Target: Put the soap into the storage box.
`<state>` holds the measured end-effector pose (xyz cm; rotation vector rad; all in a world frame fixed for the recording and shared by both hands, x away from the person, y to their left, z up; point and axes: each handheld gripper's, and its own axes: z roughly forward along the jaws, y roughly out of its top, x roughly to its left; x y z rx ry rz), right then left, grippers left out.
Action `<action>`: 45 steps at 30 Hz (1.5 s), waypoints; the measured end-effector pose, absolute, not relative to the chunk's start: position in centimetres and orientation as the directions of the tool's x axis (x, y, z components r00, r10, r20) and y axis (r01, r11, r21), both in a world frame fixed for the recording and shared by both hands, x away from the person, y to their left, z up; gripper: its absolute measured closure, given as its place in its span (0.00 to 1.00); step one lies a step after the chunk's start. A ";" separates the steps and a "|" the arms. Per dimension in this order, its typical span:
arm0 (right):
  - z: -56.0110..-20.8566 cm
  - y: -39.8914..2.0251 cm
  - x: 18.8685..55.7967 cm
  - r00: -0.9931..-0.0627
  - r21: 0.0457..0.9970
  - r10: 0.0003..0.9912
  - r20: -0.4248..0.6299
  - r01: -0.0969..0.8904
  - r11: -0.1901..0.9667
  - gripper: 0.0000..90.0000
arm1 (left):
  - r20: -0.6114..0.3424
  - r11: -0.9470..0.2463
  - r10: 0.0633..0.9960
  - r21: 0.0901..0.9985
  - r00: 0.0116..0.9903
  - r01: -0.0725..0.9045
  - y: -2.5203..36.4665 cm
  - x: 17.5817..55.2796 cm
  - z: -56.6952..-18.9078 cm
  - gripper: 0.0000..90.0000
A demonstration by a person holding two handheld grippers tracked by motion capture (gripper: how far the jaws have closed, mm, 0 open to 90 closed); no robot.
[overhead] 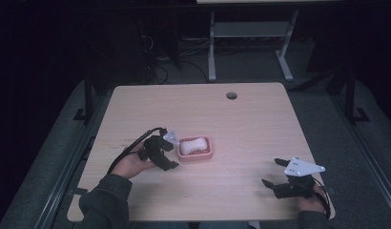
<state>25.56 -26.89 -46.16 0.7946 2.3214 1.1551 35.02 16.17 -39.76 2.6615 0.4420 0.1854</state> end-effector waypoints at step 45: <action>-46.4 -27.1 25.6 -0.739 0.805 0.662 -0.127 0.313 0.504 0.15 | 0.048 -0.835 0.374 0.451 0.926 0.314 20.2 31.7 -41.5 0.33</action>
